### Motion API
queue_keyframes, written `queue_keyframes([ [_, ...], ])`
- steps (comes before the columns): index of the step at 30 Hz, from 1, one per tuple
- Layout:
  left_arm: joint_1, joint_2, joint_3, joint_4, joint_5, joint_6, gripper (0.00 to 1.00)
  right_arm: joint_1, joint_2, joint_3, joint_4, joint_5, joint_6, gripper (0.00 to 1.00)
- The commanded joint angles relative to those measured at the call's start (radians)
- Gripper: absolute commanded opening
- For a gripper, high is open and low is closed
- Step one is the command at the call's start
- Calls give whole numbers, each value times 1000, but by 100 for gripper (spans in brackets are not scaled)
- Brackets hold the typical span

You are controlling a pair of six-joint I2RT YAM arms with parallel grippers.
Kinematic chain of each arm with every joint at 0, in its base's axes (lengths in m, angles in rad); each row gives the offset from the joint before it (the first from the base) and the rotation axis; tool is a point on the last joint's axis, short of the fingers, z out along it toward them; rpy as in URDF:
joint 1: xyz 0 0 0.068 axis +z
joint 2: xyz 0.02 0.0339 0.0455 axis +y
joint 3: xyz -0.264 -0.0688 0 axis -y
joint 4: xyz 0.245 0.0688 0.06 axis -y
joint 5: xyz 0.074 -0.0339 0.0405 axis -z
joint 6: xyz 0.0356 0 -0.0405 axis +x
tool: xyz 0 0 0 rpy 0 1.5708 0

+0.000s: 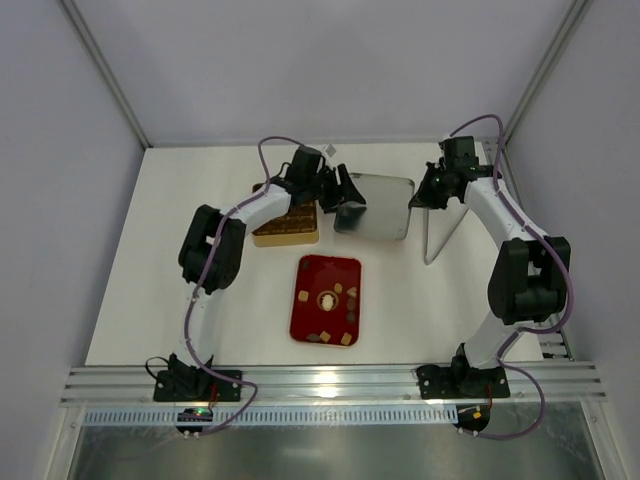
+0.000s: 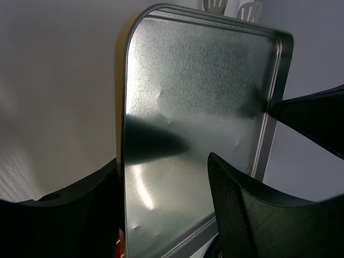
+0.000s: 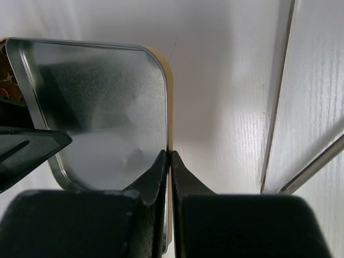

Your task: Pack the chocolate

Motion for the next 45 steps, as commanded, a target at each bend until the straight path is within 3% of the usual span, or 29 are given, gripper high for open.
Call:
queue_keyframes([
  [1, 3, -73, -60, 118, 83, -74, 59, -4, -62, -27, 78, -64, 22, 4],
  [10, 14, -134, -157, 204, 132, -148, 30, 4, -85, -107, 150, -95, 29, 4],
  [16, 15, -171, -187, 204, 158, -180, 0, 44, -118, -146, 176, -86, 26, 4],
  [17, 17, -177, -200, 204, 161, -188, 0, 50, -122, -156, 178, -80, 26, 6],
  [20, 23, -214, -217, 184, 164, -197, 0, 75, -148, -169, 187, -52, 16, 27],
  [21, 26, -232, -220, 164, 163, -200, 0, 82, -171, -177, 193, -23, 8, 41],
  [23, 41, -255, -221, 85, 154, -199, 0, 97, -211, -208, 208, 5, -4, 56],
  [27, 77, -315, -220, -70, 134, -174, 0, 199, -359, -266, 254, 108, -100, 70],
  [32, 112, -361, -238, -207, 175, -180, 0, 484, -521, -306, 277, 345, -330, 72],
  [36, 118, -404, -270, -272, 184, -185, 0, 744, -561, -343, 286, 520, -490, 72],
  [45, 129, -467, -347, -282, 233, -228, 0, 975, -451, -326, 279, 771, -708, 72],
])
